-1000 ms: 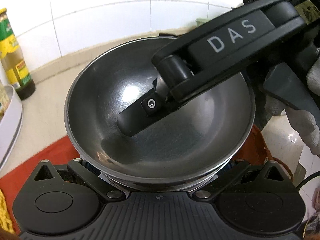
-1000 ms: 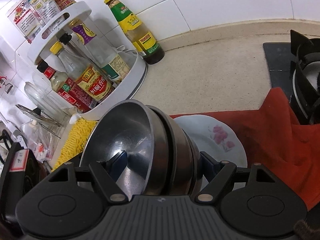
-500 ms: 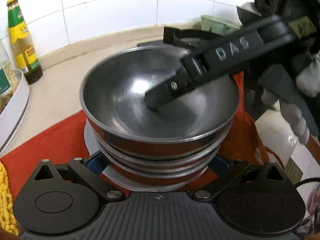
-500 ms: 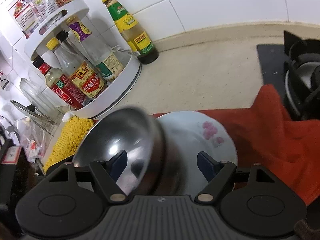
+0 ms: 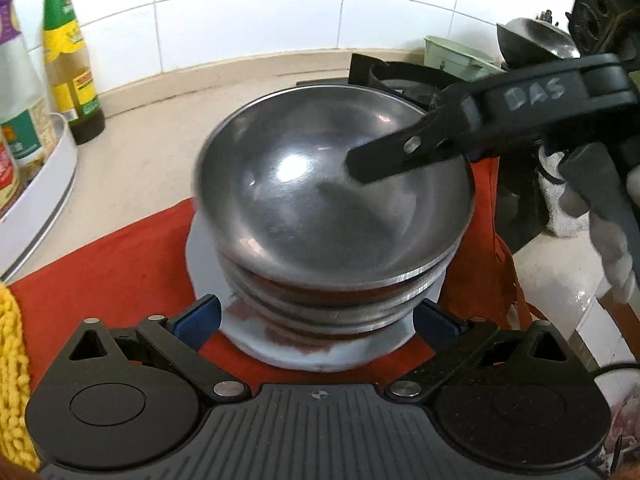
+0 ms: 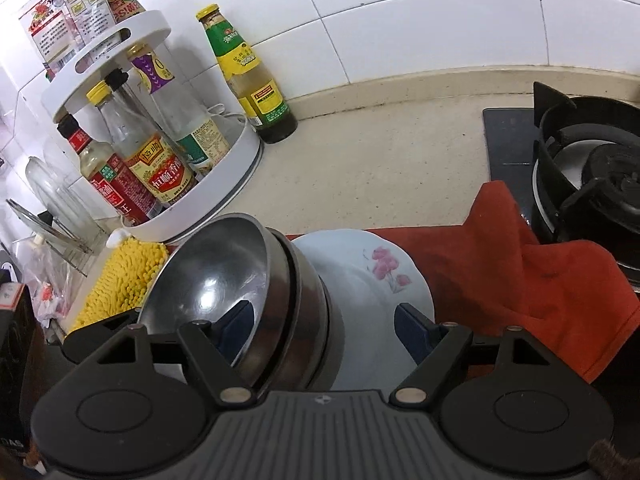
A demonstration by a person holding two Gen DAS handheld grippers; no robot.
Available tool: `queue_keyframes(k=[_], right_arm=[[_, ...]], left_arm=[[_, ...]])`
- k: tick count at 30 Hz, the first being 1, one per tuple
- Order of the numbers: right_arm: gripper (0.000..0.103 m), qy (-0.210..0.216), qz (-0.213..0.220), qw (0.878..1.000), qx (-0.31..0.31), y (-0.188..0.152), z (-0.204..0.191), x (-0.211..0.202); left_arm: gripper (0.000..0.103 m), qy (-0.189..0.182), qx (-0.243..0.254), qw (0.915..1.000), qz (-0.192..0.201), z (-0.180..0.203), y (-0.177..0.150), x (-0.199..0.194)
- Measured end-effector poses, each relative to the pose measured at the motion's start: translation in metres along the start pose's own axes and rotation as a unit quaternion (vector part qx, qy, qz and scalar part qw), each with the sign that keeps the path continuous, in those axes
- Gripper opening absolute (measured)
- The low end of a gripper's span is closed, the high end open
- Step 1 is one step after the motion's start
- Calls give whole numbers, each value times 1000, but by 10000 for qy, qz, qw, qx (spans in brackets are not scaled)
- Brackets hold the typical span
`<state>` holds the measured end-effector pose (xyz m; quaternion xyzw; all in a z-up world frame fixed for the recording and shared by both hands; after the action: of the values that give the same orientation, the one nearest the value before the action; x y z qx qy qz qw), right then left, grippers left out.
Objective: Organize plates and bowls
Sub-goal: 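Set the bowl stack on the plates and open both grippers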
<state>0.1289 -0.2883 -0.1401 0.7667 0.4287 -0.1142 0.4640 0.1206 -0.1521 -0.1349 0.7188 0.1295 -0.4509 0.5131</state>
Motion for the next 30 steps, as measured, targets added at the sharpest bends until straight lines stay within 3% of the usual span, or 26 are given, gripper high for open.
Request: queue_keyframes(k=[7, 15, 22, 30], right_arm=[[74, -40, 195, 9997, -172, -6, -16, -29], [74, -136, 381, 9986, -334, -25, -38, -59], [74, -571, 682, 9944, -566, -44, -62, -75], [76, -922, 898, 9898, -607, -64, -84, -78]], left_arm=[[103, -88, -555, 9983, 163, -14, -4, -29], [103, 168, -1129, 9925, 448, -31, -8, -68], [103, 497, -1605, 9831, 729, -35, -16, -95], [103, 779, -1929, 9764, 576, -29, -35, -108]])
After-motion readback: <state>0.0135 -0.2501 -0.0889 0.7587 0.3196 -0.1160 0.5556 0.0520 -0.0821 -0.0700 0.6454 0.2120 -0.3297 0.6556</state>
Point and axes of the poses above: each gripper's, at about its wrist camera, not at the fingertips, and x roughly the way its jaws point, z to its right, y to its top, the point moved 5 cm from there along x, roughly the way its jaws point, and after that the axes turned 10 degrees about y, right-handed, at the moved point
